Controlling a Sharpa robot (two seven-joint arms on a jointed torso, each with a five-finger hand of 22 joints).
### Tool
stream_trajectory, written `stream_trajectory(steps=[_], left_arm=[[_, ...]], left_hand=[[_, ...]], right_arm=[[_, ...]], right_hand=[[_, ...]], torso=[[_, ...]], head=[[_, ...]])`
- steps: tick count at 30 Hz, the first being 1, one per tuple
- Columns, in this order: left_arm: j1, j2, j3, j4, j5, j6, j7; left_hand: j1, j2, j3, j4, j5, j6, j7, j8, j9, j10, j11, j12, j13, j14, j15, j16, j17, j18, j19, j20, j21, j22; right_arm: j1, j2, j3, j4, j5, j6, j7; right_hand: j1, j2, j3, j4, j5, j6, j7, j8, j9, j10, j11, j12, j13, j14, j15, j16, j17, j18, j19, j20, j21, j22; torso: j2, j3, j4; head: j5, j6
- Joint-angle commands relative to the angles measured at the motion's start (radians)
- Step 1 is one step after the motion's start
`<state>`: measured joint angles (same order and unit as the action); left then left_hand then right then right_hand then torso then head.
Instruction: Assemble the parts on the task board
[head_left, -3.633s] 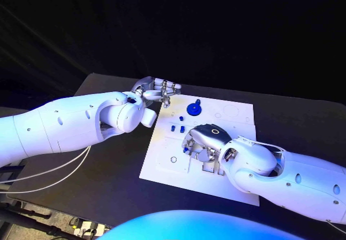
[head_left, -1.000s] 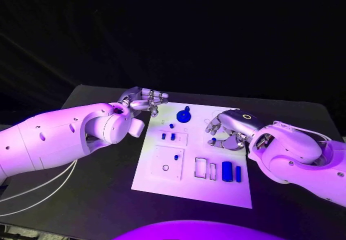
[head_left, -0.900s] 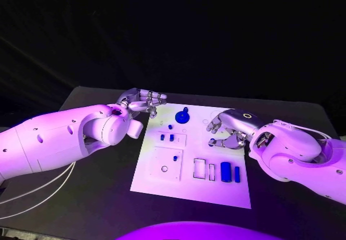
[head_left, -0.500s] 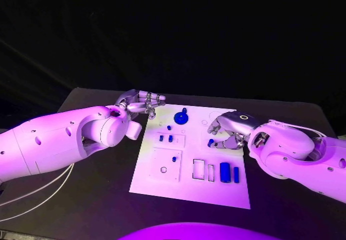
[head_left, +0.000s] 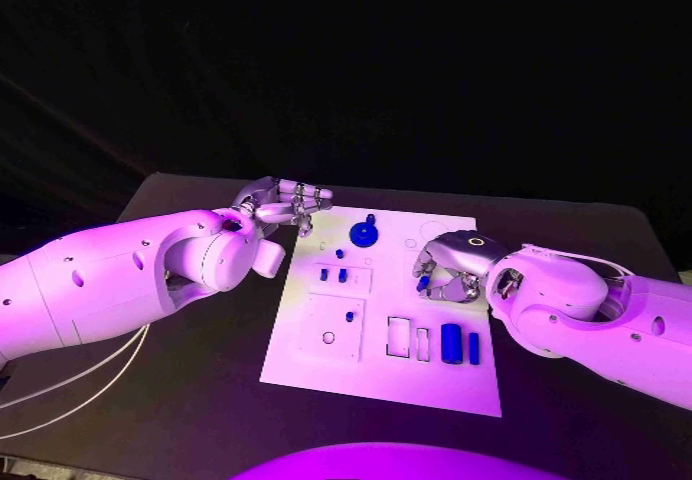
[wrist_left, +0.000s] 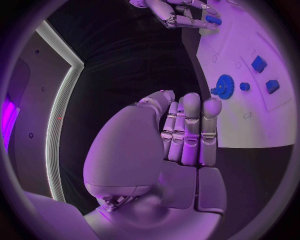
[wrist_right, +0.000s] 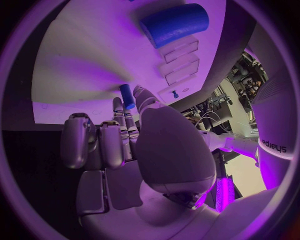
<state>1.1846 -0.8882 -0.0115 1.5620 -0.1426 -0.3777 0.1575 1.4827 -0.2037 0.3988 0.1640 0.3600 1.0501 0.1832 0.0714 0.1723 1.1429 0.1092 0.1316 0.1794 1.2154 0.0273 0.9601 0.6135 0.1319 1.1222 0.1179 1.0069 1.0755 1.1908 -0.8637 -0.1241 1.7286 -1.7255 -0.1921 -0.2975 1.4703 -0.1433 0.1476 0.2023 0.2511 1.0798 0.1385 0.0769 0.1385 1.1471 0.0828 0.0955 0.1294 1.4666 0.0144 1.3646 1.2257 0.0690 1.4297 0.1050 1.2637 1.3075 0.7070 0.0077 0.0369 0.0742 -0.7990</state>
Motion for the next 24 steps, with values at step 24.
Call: stream_trajectory(steps=[24], left_arm=[[0.001,0.0,0.001,0.002,-0.002,0.016,0.008]], left_hand=[[0.0,0.012,-0.001,-0.007,-0.003,-0.008,-0.002,-0.002,-0.001,-0.007,-0.001,0.006,0.001,-0.006,0.0,-0.005,-0.001,0.018,-0.007,0.001,-0.004,-0.002]], right_arm=[[-0.004,-0.013,0.002,0.03,-0.033,-0.081,-0.007]], right_hand=[[0.082,0.043,0.202,-0.046,-0.074,0.116,-0.026,0.045,0.038,0.143,-0.038,0.011,-0.011,0.048,-0.043,0.037,0.044,-0.03,0.063,-0.026,0.126,0.203]], torso=[[-0.001,0.0004,-0.001]], head=[[0.005,-0.009]])
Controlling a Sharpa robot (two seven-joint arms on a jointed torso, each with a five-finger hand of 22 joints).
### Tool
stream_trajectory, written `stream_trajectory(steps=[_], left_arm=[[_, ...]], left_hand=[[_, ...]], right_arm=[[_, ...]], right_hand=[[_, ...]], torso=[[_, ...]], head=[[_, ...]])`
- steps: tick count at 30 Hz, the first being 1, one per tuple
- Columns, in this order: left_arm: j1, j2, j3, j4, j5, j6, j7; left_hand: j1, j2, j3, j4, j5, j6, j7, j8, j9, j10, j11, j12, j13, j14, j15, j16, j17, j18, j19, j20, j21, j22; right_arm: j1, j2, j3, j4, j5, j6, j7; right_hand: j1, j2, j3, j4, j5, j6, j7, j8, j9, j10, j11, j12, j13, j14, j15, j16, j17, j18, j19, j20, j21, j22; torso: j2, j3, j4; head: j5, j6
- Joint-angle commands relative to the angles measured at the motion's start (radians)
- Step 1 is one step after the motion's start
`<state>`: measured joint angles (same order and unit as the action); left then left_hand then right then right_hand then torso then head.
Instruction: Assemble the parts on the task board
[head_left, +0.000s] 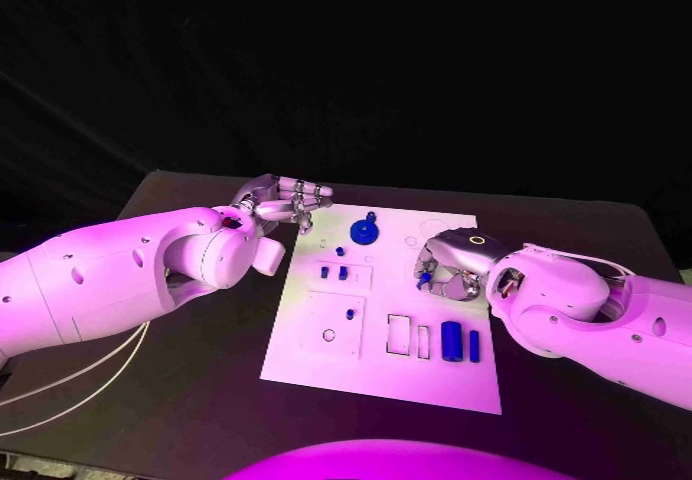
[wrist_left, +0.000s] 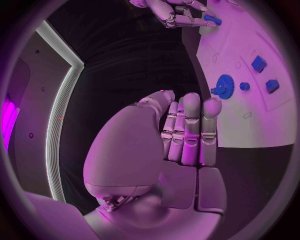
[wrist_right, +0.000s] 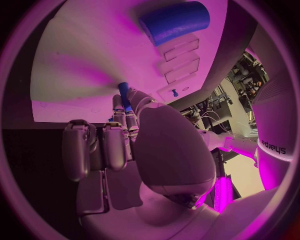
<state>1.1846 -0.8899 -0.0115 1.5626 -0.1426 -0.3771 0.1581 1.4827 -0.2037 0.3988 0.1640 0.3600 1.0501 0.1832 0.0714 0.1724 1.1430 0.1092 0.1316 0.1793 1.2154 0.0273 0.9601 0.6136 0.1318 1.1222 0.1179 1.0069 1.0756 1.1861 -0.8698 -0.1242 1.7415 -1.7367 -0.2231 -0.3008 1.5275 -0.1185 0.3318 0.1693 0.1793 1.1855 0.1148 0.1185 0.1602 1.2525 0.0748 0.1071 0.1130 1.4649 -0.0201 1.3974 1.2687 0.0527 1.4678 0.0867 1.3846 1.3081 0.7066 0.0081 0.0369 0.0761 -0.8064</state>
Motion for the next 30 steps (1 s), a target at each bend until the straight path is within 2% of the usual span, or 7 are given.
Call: stream_trajectory(steps=[1,10,16,21,24,30], left_arm=[[0.001,0.001,0.001,0.001,-0.002,0.015,0.008],[0.001,0.008,0.001,-0.005,-0.002,0.015,0.008],[0.001,0.014,0.001,-0.009,-0.002,0.016,0.008],[0.001,0.02,0.0,-0.012,-0.002,0.019,0.008],[0.001,0.023,0.0,-0.014,-0.001,0.02,0.008],[0.001,0.028,0.0,-0.015,-0.001,0.021,0.008]], left_hand=[[0.0,0.012,-0.001,-0.007,-0.003,-0.008,-0.002,-0.002,-0.001,-0.007,-0.001,0.006,0.002,-0.006,0.0,-0.005,-0.001,0.018,-0.007,0.001,-0.004,-0.002],[0.0,0.012,-0.001,-0.007,-0.003,-0.008,-0.002,-0.002,-0.001,-0.007,-0.001,0.006,0.002,-0.006,0.0,-0.005,-0.001,0.018,-0.007,0.001,-0.004,-0.002],[0.001,0.014,-0.001,-0.009,-0.003,-0.008,-0.002,-0.001,-0.002,-0.009,0.0,0.008,0.002,-0.006,0.001,-0.007,-0.004,0.018,-0.006,0.002,-0.006,-0.003],[0.001,0.014,-0.001,-0.009,-0.003,-0.008,-0.002,-0.001,-0.002,-0.009,0.0,0.008,0.002,-0.006,0.001,-0.007,-0.004,0.018,-0.006,0.002,-0.006,-0.003],[0.001,0.014,-0.001,-0.009,-0.003,-0.008,-0.002,-0.001,-0.002,-0.009,0.0,0.008,0.002,-0.006,0.001,-0.007,-0.004,0.018,-0.006,0.002,-0.006,-0.003],[0.001,0.014,-0.001,-0.009,-0.003,-0.008,-0.002,-0.001,-0.002,-0.009,0.0,0.008,0.002,-0.006,0.001,-0.007,-0.004,0.018,-0.006,0.002,-0.006,-0.003]], right_arm=[[0.002,-0.012,0.003,0.027,-0.022,-0.054,-0.005],[0.033,-0.046,0.012,0.149,-0.016,-0.074,-0.013],[0.027,0.004,0.012,0.191,-0.015,-0.085,-0.005],[0.006,0.066,0.01,0.186,-0.016,-0.094,0.006],[-0.013,0.123,0.006,0.164,-0.016,-0.103,0.018],[-0.05,0.197,-0.002,0.11,-0.016,-0.098,0.03]], right_hand=[[0.025,0.017,0.018,-0.014,-0.002,0.01,-0.002,0.003,0.016,0.037,-0.03,-0.001,0.005,0.05,-0.009,0.004,0.001,-0.014,0.025,-0.008,0.005,0.203],[0.018,0.004,0.027,-0.025,0.001,0.013,-0.002,0.006,0.023,0.043,-0.03,-0.007,0.006,0.05,-0.009,0.005,0.001,-0.015,0.027,-0.009,0.01,0.206],[0.014,0.001,0.033,-0.029,0.008,0.012,-0.001,0.005,0.025,0.044,-0.029,-0.011,0.006,0.049,-0.009,0.004,0.0,-0.015,0.027,-0.009,0.009,0.206],[0.011,0.0,0.037,-0.031,0.011,0.011,0.0,0.004,0.026,0.044,-0.029,-0.013,0.006,0.049,-0.009,0.004,0.0,-0.015,0.026,-0.009,0.007,0.206],[0.009,-0.002,0.04,-0.034,0.014,0.009,0.0,0.003,0.027,0.043,-0.028,-0.016,0.005,0.049,-0.008,0.004,-0.001,-0.014,0.025,-0.009,0.004,0.205],[0.007,-0.003,0.043,-0.036,0.016,0.007,0.001,0.002,0.028,0.043,-0.028,-0.018,0.005,0.049,-0.008,0.004,-0.002,-0.014,0.024,-0.009,0.002,0.205]], torso=[[-0.001,0.0,-0.0012],[-0.002,-0.001,-0.0003],[-0.002,-0.0006,-0.001],[-0.002,-0.0012,0.0002],[-0.001,-0.0009,-0.0017],[0.0,-0.0018,0.0]], head=[[0.003,-0.002],[0.005,-0.001],[0.018,-0.002],[0.029,-0.003],[0.041,-0.005],[0.051,-0.004]])
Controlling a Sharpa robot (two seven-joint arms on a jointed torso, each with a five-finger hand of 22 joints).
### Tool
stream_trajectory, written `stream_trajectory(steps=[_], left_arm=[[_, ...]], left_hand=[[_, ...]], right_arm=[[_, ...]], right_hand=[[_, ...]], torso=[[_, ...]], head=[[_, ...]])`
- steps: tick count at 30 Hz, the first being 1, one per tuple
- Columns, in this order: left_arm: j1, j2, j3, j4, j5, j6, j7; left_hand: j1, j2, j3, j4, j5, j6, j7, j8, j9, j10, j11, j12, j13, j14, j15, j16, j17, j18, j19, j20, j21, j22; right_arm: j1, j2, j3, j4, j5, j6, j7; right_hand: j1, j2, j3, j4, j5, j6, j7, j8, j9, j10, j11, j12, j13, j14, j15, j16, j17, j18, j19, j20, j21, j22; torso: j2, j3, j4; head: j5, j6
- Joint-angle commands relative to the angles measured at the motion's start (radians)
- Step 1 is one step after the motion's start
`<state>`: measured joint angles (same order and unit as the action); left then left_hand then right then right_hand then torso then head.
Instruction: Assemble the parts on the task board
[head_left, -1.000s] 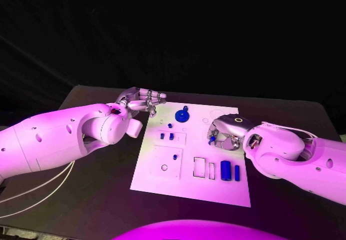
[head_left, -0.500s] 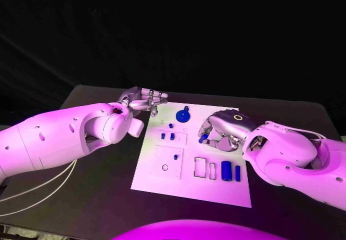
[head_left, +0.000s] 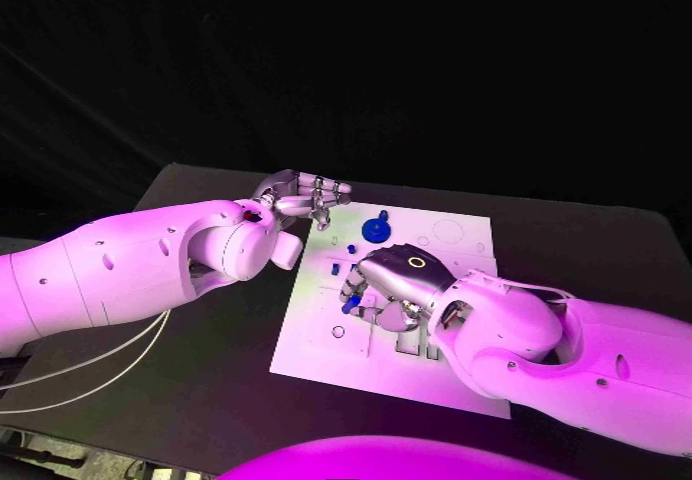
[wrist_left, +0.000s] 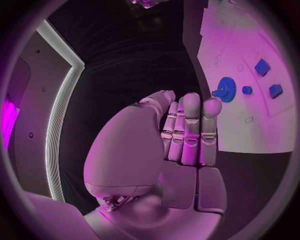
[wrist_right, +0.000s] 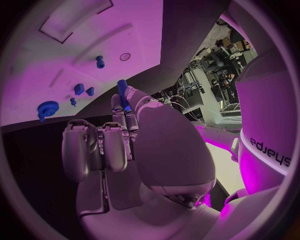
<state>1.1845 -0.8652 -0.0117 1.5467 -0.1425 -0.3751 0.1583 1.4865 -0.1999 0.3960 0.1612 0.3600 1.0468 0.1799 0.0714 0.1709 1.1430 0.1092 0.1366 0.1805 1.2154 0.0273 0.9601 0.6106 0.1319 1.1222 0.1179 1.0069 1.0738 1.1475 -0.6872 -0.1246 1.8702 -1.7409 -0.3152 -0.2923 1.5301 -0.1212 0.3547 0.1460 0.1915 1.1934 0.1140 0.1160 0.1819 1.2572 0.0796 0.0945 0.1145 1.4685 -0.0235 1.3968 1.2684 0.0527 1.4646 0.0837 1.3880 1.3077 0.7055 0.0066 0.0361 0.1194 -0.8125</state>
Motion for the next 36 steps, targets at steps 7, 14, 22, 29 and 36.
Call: stream_trajectory(steps=[7,14,22,29,36], left_arm=[[0.001,0.006,0.001,0.001,-0.001,0.021,0.008],[0.001,0.008,0.001,0.001,-0.001,0.026,0.01],[0.001,0.007,0.001,0.002,-0.001,0.026,0.01],[0.001,0.006,0.001,0.003,-0.001,0.026,0.009],[0.001,0.004,0.001,0.003,-0.001,0.026,0.008]], left_hand=[[-0.003,0.011,0.002,-0.007,-0.003,-0.005,0.001,0.0,-0.001,-0.01,0.0,0.004,0.001,-0.006,0.001,-0.007,-0.002,0.018,-0.006,0.002,-0.006,-0.001],[-0.002,0.011,0.002,-0.007,-0.003,-0.006,0.001,0.0,-0.002,-0.01,0.0,0.004,0.001,-0.006,0.001,-0.007,-0.002,0.018,-0.006,0.002,-0.006,-0.001],[-0.002,0.011,0.002,-0.007,-0.003,-0.006,0.001,0.0,-0.002,-0.01,0.0,0.004,0.001,-0.006,0.001,-0.007,-0.002,0.018,-0.006,0.002,-0.006,-0.001],[-0.002,0.011,0.002,-0.007,-0.003,-0.006,0.001,0.0,-0.002,-0.01,0.0,0.004,0.001,-0.006,0.001,-0.007,-0.002,0.018,-0.006,0.002,-0.006,-0.001],[-0.002,0.011,0.002,-0.007,-0.003,-0.006,0.001,0.0,-0.002,-0.01,0.0,0.004,0.001,-0.006,0.001,-0.007,-0.002,0.018,-0.006,0.002,-0.006,-0.001]], right_arm=[[-0.048,0.061,-0.008,-0.073,-0.01,0.014,0.027],[-0.069,0.084,-0.01,-0.097,-0.01,0.031,0.026],[-0.08,0.091,-0.011,-0.11,-0.014,0.045,0.023],[-0.082,0.091,-0.011,-0.122,-0.02,0.058,0.015],[-0.082,0.088,-0.011,-0.123,-0.032,0.063,0.007]], right_hand=[[-0.003,-0.004,0.025,-0.017,0.012,-0.004,0.003,0.002,0.008,0.037,-0.031,-0.01,0.004,0.045,-0.003,0.004,-0.003,-0.013,0.025,-0.005,-0.004,0.205],[-0.012,-0.01,0.032,-0.024,0.032,-0.006,0.004,0.001,0.012,0.038,-0.03,-0.015,0.005,0.045,-0.003,0.004,-0.003,-0.013,0.025,-0.004,-0.006,0.206],[-0.013,-0.01,0.034,-0.025,0.034,-0.006,0.004,0.001,0.012,0.039,-0.03,-0.015,0.005,0.044,-0.003,0.004,-0.004,-0.012,0.024,-0.004,-0.008,0.205],[-0.013,-0.01,0.035,-0.026,0.034,-0.006,0.004,0.001,0.013,0.039,-0.03,-0.015,0.005,0.044,-0.003,0.003,-0.004,-0.012,0.024,-0.004,-0.008,0.205],[-0.013,-0.01,0.035,-0.026,0.034,-0.006,0.004,0.001,0.013,0.039,-0.03,-0.015,0.005,0.044,-0.003,0.003,-0.004,-0.012,0.024,-0.004,-0.008,0.205]], torso=[[0.001,0.0001,0.0],[0.0,0.0008,0.0002],[0.001,0.0004,0.0002],[0.001,0.0007,-0.0006],[0.001,0.0006,-0.0004]], head=[[0.023,-0.007],[0.028,-0.014],[0.029,-0.018],[0.029,-0.02],[0.03,-0.022]])
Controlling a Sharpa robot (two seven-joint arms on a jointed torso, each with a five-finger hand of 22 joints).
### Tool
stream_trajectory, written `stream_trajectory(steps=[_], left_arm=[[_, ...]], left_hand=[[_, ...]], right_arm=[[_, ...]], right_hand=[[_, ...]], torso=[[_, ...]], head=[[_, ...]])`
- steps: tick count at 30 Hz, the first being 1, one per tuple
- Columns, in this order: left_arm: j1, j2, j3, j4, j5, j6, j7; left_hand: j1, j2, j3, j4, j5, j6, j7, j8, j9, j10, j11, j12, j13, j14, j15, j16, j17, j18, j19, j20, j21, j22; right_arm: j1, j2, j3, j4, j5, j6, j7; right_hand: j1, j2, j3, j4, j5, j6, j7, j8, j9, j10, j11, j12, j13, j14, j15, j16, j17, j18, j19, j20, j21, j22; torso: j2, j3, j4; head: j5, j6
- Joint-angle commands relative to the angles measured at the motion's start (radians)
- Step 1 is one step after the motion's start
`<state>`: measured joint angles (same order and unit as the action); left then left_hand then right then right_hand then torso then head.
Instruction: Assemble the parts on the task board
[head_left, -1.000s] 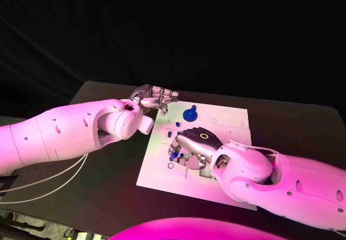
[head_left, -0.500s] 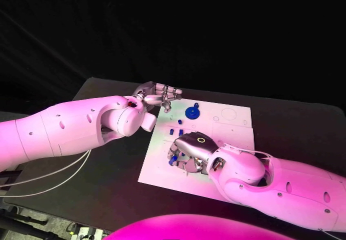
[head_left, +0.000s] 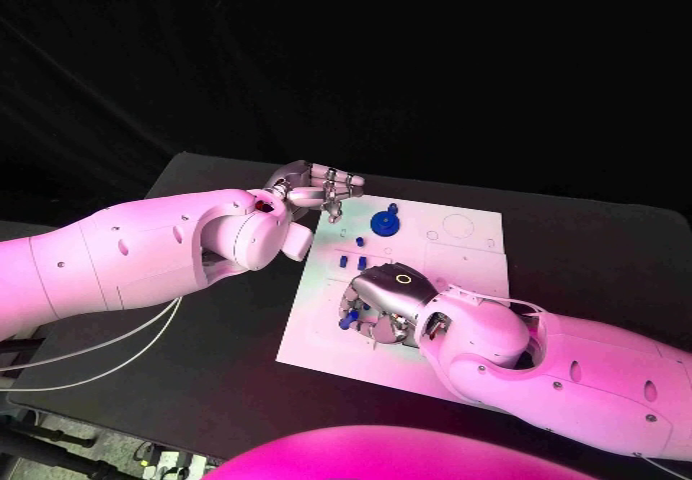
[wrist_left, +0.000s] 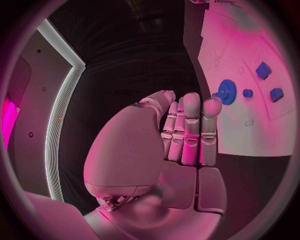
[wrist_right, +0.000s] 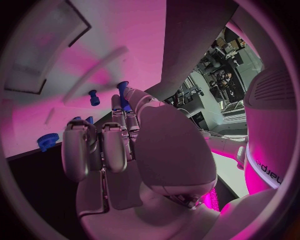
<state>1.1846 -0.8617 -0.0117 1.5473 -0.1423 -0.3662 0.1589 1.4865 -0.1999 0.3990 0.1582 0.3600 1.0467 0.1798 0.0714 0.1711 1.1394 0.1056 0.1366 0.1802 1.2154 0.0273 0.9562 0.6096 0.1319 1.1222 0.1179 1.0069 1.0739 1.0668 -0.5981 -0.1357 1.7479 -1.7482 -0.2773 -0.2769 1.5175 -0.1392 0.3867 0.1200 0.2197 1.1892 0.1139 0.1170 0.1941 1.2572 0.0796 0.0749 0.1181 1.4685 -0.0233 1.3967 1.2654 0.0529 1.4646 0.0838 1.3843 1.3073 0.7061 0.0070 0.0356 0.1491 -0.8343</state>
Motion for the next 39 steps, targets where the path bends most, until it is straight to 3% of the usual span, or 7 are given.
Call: stream_trajectory(steps=[1,17,25,29,34,39], left_arm=[[0.001,0.001,0.001,0.002,-0.001,0.017,0.007],[0.001,0.0,0.0,0.004,-0.001,0.018,0.006],[0.001,-0.001,0.0,0.004,-0.001,0.019,0.005],[0.001,-0.002,0.0,0.005,-0.001,0.02,0.004],[0.001,-0.002,0.0,0.005,-0.001,0.019,0.003],[0.001,-0.003,0.0,0.005,-0.001,0.019,0.002]], left_hand=[[-0.002,0.011,-0.001,-0.004,-0.003,-0.006,0.001,0.0,-0.002,-0.007,0.003,0.004,0.002,-0.006,0.001,-0.003,-0.001,0.018,-0.006,0.002,-0.006,-0.001],[-0.002,0.011,-0.001,-0.004,-0.003,-0.006,0.001,0.0,-0.002,-0.007,0.003,0.004,0.002,-0.006,0.001,-0.003,-0.001,0.018,-0.006,0.002,-0.006,-0.001],[-0.001,0.012,-0.001,-0.006,-0.003,-0.007,0.002,0.0,-0.003,-0.009,0.004,0.005,0.002,-0.007,0.001,-0.004,-0.003,0.018,-0.006,0.002,-0.008,-0.002],[-0.001,0.012,-0.001,-0.006,-0.003,-0.007,0.002,0.0,-0.003,-0.009,0.004,0.005,0.002,-0.007,0.001,-0.004,-0.003,0.018,-0.006,0.002,-0.008,-0.002],[-0.001,0.012,-0.001,-0.006,-0.003,-0.007,0.002,0.0,-0.003,-0.009,0.004,0.005,0.002,-0.007,0.001,-0.004,-0.003,0.018,-0.006,0.002,-0.008,-0.002],[-0.001,0.012,-0.001,-0.006,-0.003,-0.007,0.002,0.0,-0.003,-0.009,0.004,0.005,0.002,-0.007,0.001,-0.004,-0.003,0.018,-0.006,0.002,-0.008,-0.002]], right_arm=[[-0.001,-0.001,0.0,-0.001,-0.026,0.028,-0.009],[-0.004,0.032,-0.002,-0.018,-0.032,0.046,-0.015],[-0.006,0.033,-0.003,-0.024,-0.031,0.037,-0.018],[-0.006,0.032,-0.003,-0.024,-0.031,0.032,-0.018],[-0.007,0.026,-0.003,-0.02,-0.031,0.001,-0.021],[-0.007,0.009,-0.003,-0.008,-0.031,-0.057,-0.016]], right_hand=[[-0.001,0.009,0.003,0.0,0.006,-0.002,0.004,0.0,0.0,0.039,-0.03,0.004,0.001,0.044,-0.003,0.004,-0.001,-0.012,0.024,-0.004,-0.005,0.206],[-0.028,-0.001,0.004,-0.002,0.006,-0.012,0.006,-0.007,0.003,0.032,-0.027,-0.006,0.001,0.043,0.0,0.002,-0.005,-0.011,0.02,-0.002,-0.013,0.204],[-0.077,-0.031,0.005,0.008,0.02,-0.072,0.03,-0.044,-0.007,-0.03,-0.004,-0.014,-0.008,0.04,0.018,-0.003,-0.013,-0.007,0.009,0.011,-0.038,0.199],[-0.091,-0.04,0.004,0.01,0.022,-0.087,0.034,-0.051,-0.01,-0.053,0.003,-0.013,-0.012,0.039,0.024,-0.005,-0.017,-0.005,0.006,0.016,-0.048,0.196],[-0.12,-0.059,-0.011,0.016,0.016,-0.117,0.034,-0.054,-0.016,-0.117,0.012,-0.012,-0.023,0.032,0.033,-0.019,-0.043,0.007,-0.021,0.025,-0.11,0.179],[-0.142,-0.069,-0.083,0.02,-0.014,-0.179,0.026,-0.054,-0.027,-0.189,0.019,0.002,-0.029,0.009,0.039,-0.061,-0.108,0.025,-0.061,0.034,-0.202,0.152]], torso=[[0.0,0.0003,0.0002],[0.0,-0.0002,0.0002],[-0.001,-0.0002,-0.0001],[-0.001,-0.0001,-0.0001],[-0.001,0.0001,0.0],[-0.001,0.0001,0.0005]], head=[[0.001,0.0],[0.0,0.0],[0.001,-0.001],[0.001,-0.002],[0.0,-0.002],[-0.001,-0.002]])
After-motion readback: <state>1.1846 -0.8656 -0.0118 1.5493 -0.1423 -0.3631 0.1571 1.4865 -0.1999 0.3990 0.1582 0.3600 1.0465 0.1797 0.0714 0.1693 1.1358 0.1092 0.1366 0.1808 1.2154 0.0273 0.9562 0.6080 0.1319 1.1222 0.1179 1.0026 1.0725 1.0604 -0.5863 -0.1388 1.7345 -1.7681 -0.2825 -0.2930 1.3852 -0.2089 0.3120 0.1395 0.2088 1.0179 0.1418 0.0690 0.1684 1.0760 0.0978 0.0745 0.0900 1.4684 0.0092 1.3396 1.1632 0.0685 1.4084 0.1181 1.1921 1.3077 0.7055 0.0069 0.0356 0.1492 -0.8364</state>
